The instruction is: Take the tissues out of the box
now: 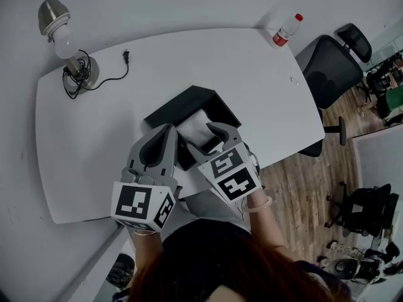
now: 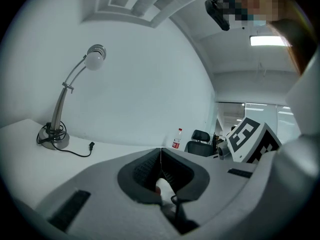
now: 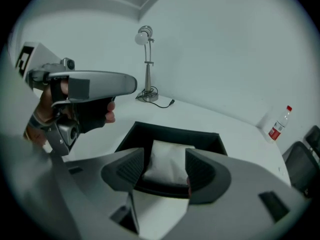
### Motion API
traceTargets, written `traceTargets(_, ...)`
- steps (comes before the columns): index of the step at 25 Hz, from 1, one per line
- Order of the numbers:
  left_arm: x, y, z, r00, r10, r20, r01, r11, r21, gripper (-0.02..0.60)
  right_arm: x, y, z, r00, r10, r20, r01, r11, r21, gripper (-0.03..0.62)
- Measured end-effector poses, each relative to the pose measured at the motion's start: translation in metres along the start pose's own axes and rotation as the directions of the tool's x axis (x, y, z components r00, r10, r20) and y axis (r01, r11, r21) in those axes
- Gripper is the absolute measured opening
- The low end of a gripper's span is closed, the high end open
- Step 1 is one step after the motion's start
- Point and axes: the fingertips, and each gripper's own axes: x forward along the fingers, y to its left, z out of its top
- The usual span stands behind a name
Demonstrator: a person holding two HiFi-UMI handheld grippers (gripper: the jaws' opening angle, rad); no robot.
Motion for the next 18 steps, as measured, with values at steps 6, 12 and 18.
traceTargets(6,0.008,0.008,-0.005,1.000,0.008,-0.009,-0.008,1.000,-0.022,0.021,0.015,0.002,-0.009,0.994,0.035,-0.099,-0.035,0.999,-0.001,0.259)
traceTargets(12,0.012,0.018,-0.009,1.000,0.025,-0.015,-0.025,0.999,-0.043,0.021,0.025,0.000,-0.015,0.980,0.039,-0.193,-0.048,0.998,-0.041,0.272)
traceTargets(18,0.014,0.027,-0.012,0.999,0.043,-0.020,-0.044,0.997,-0.063,0.021,0.033,-0.004,-0.023,0.963,-0.005,-0.268,-0.019,0.996,-0.089,0.273)
